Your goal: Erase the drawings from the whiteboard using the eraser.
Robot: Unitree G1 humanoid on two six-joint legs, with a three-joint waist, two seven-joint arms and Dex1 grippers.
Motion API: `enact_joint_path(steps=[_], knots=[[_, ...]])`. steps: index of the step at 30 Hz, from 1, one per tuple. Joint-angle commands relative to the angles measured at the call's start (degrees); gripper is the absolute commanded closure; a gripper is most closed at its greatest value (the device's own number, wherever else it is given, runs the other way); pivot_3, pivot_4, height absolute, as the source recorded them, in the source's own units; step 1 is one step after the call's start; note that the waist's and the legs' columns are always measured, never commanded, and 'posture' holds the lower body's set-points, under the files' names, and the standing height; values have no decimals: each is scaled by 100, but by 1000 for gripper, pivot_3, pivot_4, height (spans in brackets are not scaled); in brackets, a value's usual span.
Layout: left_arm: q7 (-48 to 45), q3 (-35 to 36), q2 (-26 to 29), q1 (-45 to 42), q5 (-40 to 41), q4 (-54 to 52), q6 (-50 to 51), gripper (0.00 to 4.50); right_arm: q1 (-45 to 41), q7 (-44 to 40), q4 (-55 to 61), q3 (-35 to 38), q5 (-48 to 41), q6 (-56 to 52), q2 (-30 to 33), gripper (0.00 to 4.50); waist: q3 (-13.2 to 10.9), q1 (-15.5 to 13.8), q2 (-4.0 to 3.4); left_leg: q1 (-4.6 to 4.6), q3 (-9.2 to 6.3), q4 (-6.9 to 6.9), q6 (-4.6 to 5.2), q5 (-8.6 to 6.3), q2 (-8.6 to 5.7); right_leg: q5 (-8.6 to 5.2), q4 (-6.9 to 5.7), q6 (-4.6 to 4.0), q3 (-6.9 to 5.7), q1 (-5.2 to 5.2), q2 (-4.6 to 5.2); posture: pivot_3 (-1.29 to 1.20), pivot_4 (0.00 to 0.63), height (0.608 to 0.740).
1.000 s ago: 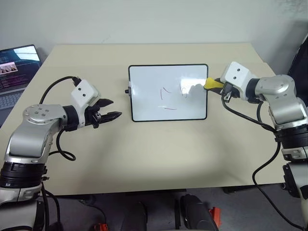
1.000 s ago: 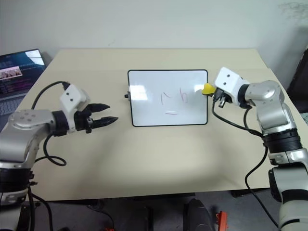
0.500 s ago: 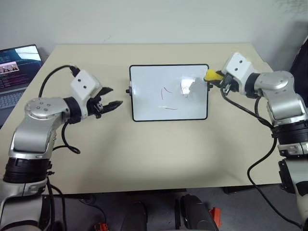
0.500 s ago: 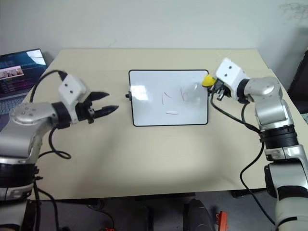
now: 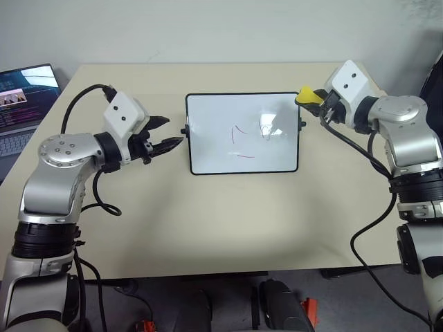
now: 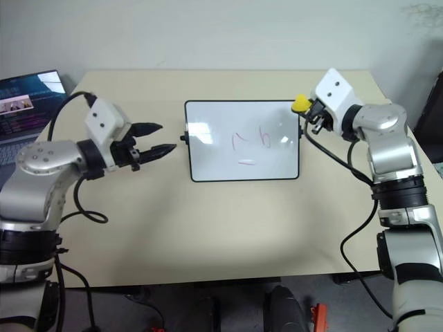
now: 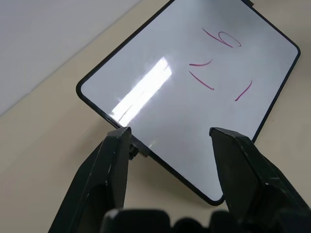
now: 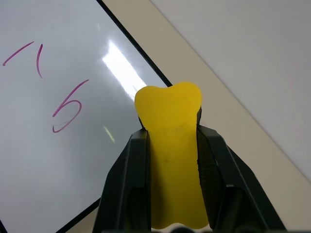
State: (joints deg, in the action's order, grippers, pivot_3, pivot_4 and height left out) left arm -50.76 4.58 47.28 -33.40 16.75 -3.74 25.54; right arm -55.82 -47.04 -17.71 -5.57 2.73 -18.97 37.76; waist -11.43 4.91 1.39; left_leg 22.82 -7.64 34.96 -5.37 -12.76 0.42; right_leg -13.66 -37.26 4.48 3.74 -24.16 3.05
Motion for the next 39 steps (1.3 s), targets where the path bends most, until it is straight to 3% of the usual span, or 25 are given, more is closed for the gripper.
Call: enact_joint_path(steps=[1, 8, 17, 25, 33, 39], knots=[[-60, 109, 49, -141, 42, -105, -143, 1715, -90, 35, 269, 170, -119, 16, 17, 3545, 0, 0, 0, 0, 0, 0, 0, 0, 0, 0, 0, 0, 0, 0, 0, 0, 150, 740], [-196, 133, 125, -16, 24, -77, -105, 1715, 59, -103, 888, -6, -304, -272, -229, 3545, 0, 18, 0, -1, 0, 0, 0, 0, 0, 0, -4, 0, 0, 0, 0, 0, 150, 740], [-208, -119, 133, 309, -341, 115, -318, 1715, 182, 248, 1284, -829, 28, -410, -1296, 3545, 1, 14, 0, -9, -4, 13, 0, 1, -1, -1, -43, -2, 0, -3, -1, 0, 150, 740], [-168, -296, -97, 389, -485, 257, -414, 1715, -685, 1075, -545, -1307, 717, 242, -2204, 3545, 2, 14, 2, -20, -5, 26, -2, 3, -3, 1, -67, -5, 2, 0, -2, 0, 150, 740], [-115, -246, -137, 495, -427, 53, -305, 1715, -1680, 2019, -2975, -1356, 1188, 1554, -2615, 3545, 2, 28, 2, -21, -5, 21, -2, 3, -3, 1, -63, -6, 2, -2, -2, 0, 150, 740], [-78, -241, -124, 504, -434, 35, -279, 1715, -1885, 1597, -3880, -1212, 1040, 1806, -2909, 3545, 2, 60, 2, -22, -5, 18, -2, 3, -3, 1, -64, -7, 3, -2, -2, 0, 150, 740]])
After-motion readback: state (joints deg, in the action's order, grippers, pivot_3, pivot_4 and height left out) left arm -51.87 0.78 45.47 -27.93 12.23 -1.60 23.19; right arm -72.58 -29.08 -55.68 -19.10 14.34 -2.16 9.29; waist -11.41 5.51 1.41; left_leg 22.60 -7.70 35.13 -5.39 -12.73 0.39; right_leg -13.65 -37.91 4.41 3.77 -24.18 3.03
